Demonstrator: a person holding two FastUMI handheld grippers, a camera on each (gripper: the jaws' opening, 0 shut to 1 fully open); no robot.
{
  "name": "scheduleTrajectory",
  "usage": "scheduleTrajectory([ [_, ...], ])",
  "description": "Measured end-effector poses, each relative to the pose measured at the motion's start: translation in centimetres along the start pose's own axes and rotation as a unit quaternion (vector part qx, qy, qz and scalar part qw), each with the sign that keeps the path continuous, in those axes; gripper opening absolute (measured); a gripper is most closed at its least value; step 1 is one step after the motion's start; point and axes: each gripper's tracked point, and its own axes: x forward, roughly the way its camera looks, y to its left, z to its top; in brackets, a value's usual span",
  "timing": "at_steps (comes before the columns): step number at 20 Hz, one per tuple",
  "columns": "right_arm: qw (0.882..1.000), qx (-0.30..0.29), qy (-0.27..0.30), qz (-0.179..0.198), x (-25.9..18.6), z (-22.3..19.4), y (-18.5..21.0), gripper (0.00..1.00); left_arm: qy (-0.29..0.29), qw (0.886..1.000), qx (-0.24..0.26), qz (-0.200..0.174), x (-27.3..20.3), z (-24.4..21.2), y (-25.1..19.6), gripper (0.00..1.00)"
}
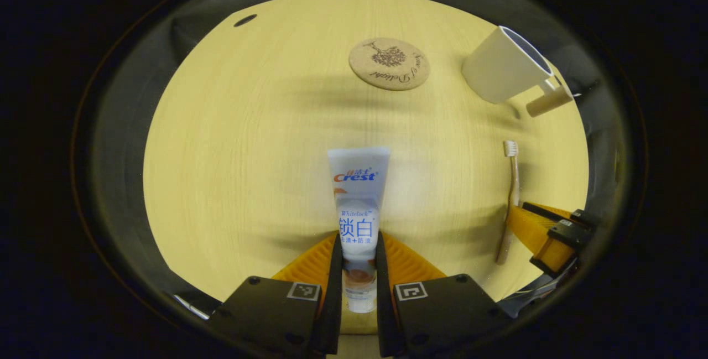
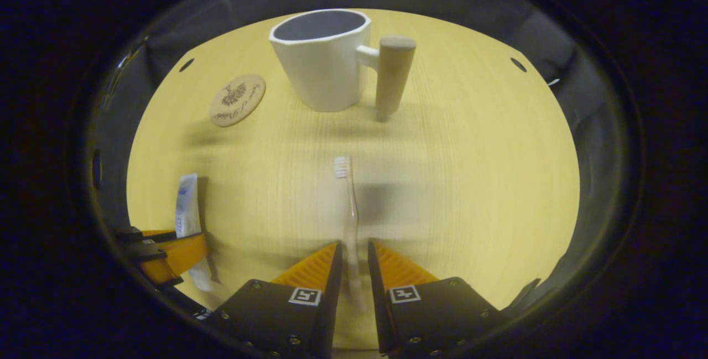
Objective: Put the toothbrush and toothpaste on the desktop into the cup, then pick up the cup and place it on the coaster on the desktop.
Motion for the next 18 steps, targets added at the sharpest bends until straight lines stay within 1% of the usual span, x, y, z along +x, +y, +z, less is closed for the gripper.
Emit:
scheduleTrajectory([
  [1,1.000,-0.002,-0.001,0.000,-0.9,0.1,0.4,0.25,-0.001,1.000,0.001,0.001,0.0,0.1,0.1,0.35],
  [2,1.000,0.001,-0.005,-0.003,-0.2,0.2,0.2,0.27,-0.002,1.000,0.002,0.002,-0.1,0.3,0.1,0.35],
  [3,1.000,0.005,0.002,-0.005,-0.1,-0.2,0.4,0.05,-0.003,1.000,0.002,0.002,-0.3,0.3,0.3,0.35],
  [4,1.000,0.004,0.005,-0.004,-0.4,-0.1,0.4,0.06,-0.003,1.000,0.002,0.003,-0.5,0.6,0.4,0.35],
  [5,1.000,0.012,-0.001,0.001,-0.8,0.3,0.4,0.05,-0.003,1.000,0.002,0.003,-0.8,0.8,0.5,0.35],
  [6,1.000,0.017,-0.002,0.004,-0.4,0.1,0.5,0.02,-0.003,1.000,0.001,0.002,-0.5,0.5,0.6,0.35],
  [11,0.999,0.039,-0.006,0.028,-1.2,0.3,0.9,0.01,-0.006,1.000,0.001,0.001,-1.5,0.5,2.0,0.35],
  [15,0.996,0.052,-0.033,0.059,-4.5,0.9,1.7,0.01,-0.009,1.000,0.000,0.000,-1.7,0.6,1.9,0.35],
  [18,0.992,0.064,-0.073,0.077,-8.0,2.6,1.9,0.02,-0.012,1.000,-0.001,-0.004,-2.0,0.7,1.9,0.35],
])
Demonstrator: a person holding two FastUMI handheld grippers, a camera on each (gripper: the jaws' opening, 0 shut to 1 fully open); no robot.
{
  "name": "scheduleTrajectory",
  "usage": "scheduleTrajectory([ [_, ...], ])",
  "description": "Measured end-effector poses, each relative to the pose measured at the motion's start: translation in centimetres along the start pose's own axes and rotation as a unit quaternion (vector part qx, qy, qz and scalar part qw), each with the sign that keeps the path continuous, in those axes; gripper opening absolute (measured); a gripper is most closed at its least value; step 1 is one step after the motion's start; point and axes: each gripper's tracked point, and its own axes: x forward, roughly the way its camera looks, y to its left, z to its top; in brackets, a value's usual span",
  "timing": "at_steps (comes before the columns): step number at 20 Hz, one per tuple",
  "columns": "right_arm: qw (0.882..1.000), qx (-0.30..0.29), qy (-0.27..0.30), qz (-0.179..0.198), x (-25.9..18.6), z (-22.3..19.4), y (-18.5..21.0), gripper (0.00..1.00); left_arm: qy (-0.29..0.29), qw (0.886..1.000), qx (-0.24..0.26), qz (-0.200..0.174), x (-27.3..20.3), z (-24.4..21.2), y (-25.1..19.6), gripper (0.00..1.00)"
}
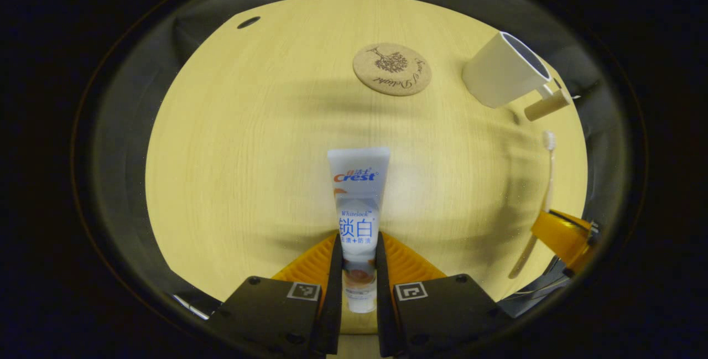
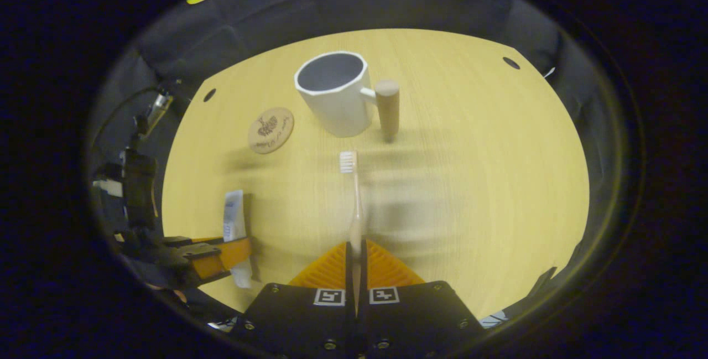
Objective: Put the toothbrush and toothpaste on the desktop into the cup, then pick up the cup and place it on the coaster on the desktop.
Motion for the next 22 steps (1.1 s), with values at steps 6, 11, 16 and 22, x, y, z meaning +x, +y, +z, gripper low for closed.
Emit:
scheduleTrajectory([
  [6,0.995,0.019,-0.096,0.036,-3.9,8.7,1.8,0.01,-0.010,1.000,0.000,-0.007,-0.6,0.5,-1.2,0.35],
  [11,0.988,0.018,-0.146,0.040,-4.1,15.9,2.5,0.01,-0.013,1.000,-0.001,-0.015,-1.5,0.1,-1.4,0.35],
  [16,0.978,0.020,-0.206,0.041,-3.0,23.6,3.3,0.01,-0.014,1.000,-0.005,-0.016,-2.0,-0.3,-1.0,0.35],
  [22,0.971,-0.003,-0.234,0.038,0.8,25.3,3.4,0.01,-0.016,1.000,-0.014,-0.012,-4.4,0.2,0.1,0.35],
])
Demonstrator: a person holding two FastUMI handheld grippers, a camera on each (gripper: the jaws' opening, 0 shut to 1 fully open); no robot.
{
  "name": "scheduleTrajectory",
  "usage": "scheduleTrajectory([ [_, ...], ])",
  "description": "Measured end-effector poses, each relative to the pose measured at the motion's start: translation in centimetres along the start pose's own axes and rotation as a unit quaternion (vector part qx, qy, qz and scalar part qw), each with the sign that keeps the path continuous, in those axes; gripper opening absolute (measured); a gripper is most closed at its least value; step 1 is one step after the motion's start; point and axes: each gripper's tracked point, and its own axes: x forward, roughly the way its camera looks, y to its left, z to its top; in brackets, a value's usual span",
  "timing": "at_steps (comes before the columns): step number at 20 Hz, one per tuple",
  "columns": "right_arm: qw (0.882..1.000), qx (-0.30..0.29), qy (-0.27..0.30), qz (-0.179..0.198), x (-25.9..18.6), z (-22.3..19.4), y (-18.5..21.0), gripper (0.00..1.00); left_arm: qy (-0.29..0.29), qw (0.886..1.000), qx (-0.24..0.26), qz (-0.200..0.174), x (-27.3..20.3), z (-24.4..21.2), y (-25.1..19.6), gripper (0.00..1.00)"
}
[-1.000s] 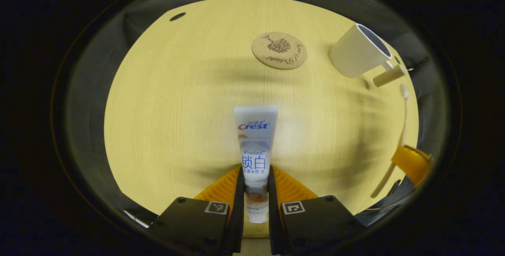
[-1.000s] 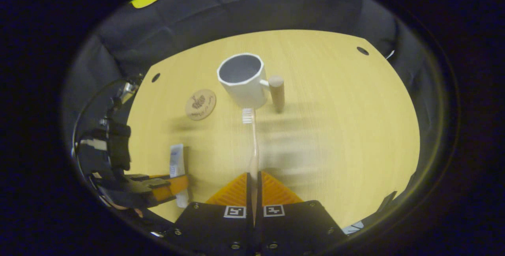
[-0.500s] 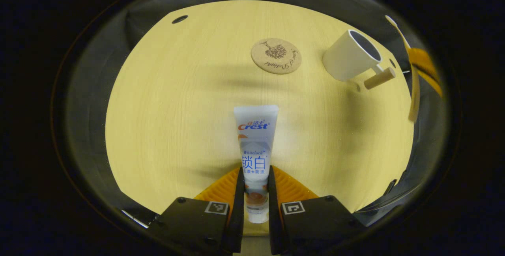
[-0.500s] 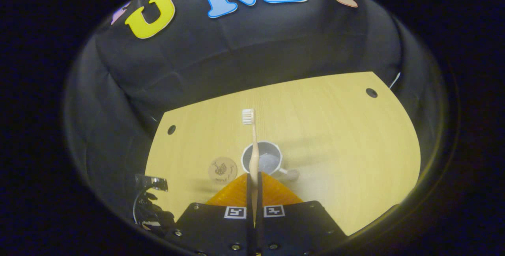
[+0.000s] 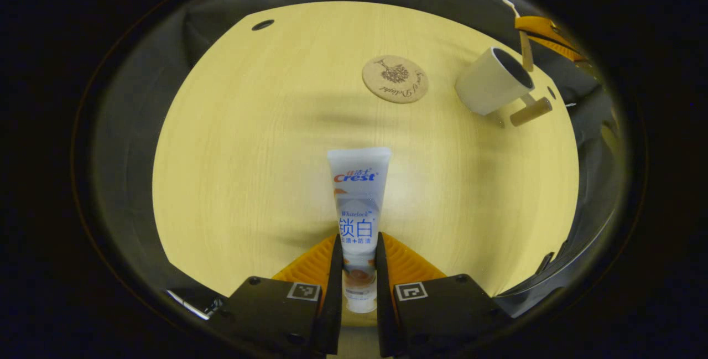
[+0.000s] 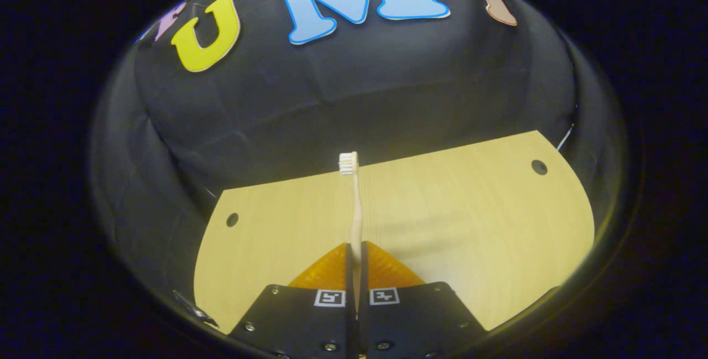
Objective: Put the toothbrush and toothpaste on the desktop into the cup, then pick up the cup and place it on the coaster on the desktop.
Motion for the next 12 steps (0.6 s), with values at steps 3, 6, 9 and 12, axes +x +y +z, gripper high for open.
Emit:
scheduleTrajectory([
  [3,1.000,-0.005,-0.015,0.009,0.8,-1.4,0.4,0.01,-0.010,1.000,-0.010,0.003,-2.2,1.4,0.7,0.40],
  [6,0.999,-0.016,-0.035,0.012,1.2,-2.6,0.4,0.01,-0.027,0.999,-0.023,0.004,-5.3,4.1,1.4,0.35],
  [9,0.997,-0.034,-0.062,0.001,0.1,-4.4,-0.4,0.02,-0.047,0.998,-0.026,0.009,-4.8,3.8,1.3,0.35],
  [12,0.996,-0.037,-0.078,-0.001,-0.3,-5.0,-0.7,0.02,-0.066,0.997,-0.031,0.009,-7.4,7.9,1.6,0.35],
])
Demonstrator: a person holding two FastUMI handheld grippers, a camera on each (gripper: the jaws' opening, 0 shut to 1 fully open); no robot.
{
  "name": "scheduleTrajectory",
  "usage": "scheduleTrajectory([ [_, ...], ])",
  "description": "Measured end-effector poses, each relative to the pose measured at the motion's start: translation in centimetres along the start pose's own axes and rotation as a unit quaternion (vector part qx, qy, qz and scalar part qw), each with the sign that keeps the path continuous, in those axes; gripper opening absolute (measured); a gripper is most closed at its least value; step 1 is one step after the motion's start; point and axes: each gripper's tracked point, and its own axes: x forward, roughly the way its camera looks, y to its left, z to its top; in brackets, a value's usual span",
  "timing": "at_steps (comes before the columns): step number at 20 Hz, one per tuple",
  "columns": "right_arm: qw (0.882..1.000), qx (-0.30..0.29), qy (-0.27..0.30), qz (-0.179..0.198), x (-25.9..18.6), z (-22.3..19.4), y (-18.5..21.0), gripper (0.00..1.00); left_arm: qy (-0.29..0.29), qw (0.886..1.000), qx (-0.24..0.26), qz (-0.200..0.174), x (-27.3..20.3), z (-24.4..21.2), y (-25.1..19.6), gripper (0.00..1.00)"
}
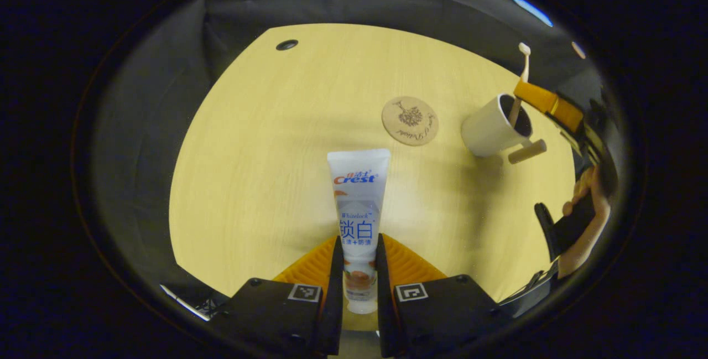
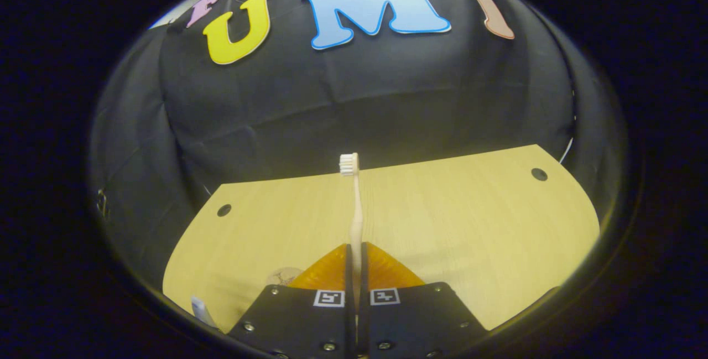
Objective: Put the toothbrush and toothpaste on the desktop into the cup, then pick up the cup and place it on the coaster on the desktop.
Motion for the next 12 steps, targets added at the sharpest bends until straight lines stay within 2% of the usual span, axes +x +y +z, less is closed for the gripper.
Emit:
scheduleTrajectory([
  [5,1.000,-0.015,0.010,0.006,-1.0,-2.2,-0.2,0.02,-0.036,0.999,0.010,-0.008,-1.0,4.3,-0.6,0.35],
  [7,1.000,-0.017,0.015,0.011,-1.9,-3.0,-0.2,0.09,-0.046,0.999,0.017,-0.011,-1.3,5.6,-1.5,0.35],
  [12,1.000,-0.021,0.012,0.005,-4.1,-4.0,-0.7,0.11,-0.064,0.997,0.039,-0.022,-1.6,8.4,-3.9,0.34],
])
